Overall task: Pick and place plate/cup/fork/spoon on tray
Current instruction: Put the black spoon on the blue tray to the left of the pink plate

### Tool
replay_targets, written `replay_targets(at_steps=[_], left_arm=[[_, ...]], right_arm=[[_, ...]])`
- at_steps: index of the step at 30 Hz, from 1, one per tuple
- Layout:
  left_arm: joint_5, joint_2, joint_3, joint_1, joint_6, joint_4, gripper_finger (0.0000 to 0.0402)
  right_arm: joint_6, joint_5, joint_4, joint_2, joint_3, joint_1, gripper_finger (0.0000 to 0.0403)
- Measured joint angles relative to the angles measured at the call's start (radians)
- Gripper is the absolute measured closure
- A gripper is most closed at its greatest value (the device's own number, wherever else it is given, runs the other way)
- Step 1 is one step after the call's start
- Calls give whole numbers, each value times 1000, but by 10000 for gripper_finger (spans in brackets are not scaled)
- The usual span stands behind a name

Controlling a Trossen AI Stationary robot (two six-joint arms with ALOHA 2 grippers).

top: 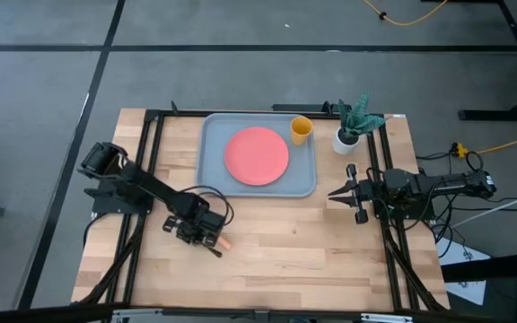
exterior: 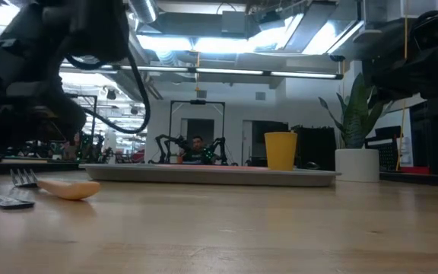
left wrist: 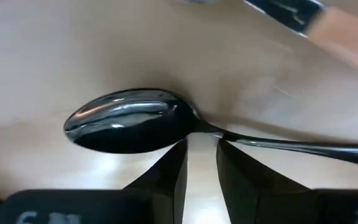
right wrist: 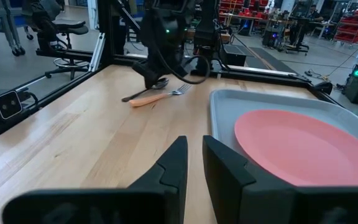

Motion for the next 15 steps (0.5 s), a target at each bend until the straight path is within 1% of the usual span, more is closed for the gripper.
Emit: replay_targets(at_steps=[6, 10, 13, 15], left_arm=[[-7, 1, -1, 27, 71, -103, 321], [-29, -4, -2, 45, 102, -118, 321], [-66, -9, 8, 56, 112, -145, 321], [-125, -8, 33, 60, 113, -208, 321]], right_arm=[[0, 0, 0, 0, 0, 0, 347], [0, 0, 0, 0, 0, 0, 347], [0, 0, 0, 0, 0, 0, 347], [0, 0, 0, 0, 0, 0, 347]])
